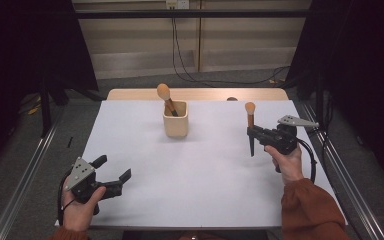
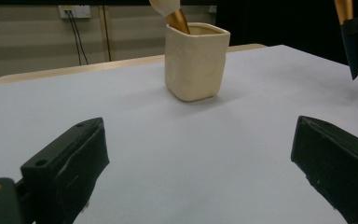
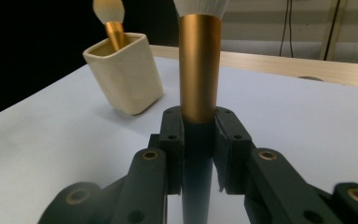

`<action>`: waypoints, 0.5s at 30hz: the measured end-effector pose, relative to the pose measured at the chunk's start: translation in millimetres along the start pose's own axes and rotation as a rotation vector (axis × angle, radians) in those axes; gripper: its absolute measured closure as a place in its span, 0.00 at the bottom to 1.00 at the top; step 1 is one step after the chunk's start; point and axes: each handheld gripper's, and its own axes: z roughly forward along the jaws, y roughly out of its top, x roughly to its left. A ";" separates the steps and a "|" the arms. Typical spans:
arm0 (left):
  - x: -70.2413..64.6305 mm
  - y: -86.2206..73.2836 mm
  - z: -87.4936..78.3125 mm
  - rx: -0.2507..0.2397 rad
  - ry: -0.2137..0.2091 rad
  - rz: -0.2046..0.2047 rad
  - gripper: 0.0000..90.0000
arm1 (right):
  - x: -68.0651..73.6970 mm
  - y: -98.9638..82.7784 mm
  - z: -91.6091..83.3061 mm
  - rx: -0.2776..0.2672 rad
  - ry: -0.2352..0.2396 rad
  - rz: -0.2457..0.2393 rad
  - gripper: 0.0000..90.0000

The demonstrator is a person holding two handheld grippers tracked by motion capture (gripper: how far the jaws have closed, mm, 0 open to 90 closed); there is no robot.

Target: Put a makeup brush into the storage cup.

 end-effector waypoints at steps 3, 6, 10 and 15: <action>-0.4 -0.1 -0.2 -0.003 0.003 -0.008 0.04 | 5.3 0.7 -1.8 -0.012 0.024 -0.005 0.83; -0.5 -0.1 -0.3 0.000 0.004 -0.002 0.04 | 9.8 0.4 -0.9 -0.014 0.043 -0.017 0.83; -1.1 -0.5 -0.5 -0.001 -0.001 -0.001 0.04 | 16.5 -0.2 1.5 -0.015 0.069 -0.034 0.83; -1.0 -0.4 -1.9 -0.002 0.006 -0.003 0.04 | 24.0 -2.1 3.7 -0.023 0.091 -0.057 0.83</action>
